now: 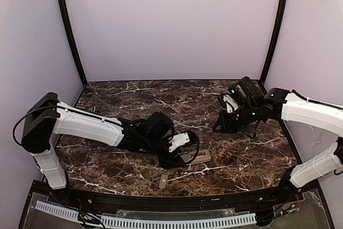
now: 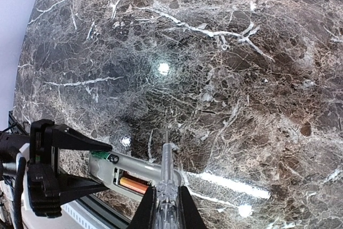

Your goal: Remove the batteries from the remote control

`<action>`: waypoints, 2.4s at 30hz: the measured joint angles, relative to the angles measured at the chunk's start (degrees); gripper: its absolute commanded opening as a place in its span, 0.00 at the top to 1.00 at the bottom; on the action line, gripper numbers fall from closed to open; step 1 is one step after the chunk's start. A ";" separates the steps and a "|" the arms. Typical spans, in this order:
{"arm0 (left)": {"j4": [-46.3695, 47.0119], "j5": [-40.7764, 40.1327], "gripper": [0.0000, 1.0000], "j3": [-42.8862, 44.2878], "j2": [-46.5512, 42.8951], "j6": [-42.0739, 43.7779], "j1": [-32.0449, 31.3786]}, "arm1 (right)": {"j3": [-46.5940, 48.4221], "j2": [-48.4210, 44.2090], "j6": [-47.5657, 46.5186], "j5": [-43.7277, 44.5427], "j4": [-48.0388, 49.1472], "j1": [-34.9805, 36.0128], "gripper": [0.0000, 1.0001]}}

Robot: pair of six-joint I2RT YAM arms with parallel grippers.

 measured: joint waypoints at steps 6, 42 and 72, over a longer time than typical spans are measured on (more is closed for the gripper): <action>-4.76 2.51 0.90 5.09 4.04 -3.82 2.97 | -0.66 -0.31 -0.37 -0.09 -0.07 0.00 1.00; -15.21 -7.48 0.02 4.04 -3.87 2.99 3.69 | -3.21 -1.09 -4.59 0.28 0.48 -0.31 1.00; 13.14 -2.64 0.14 -10.84 -1.53 5.42 3.69 | 3.74 6.82 -41.03 -20.81 2.40 -0.48 1.00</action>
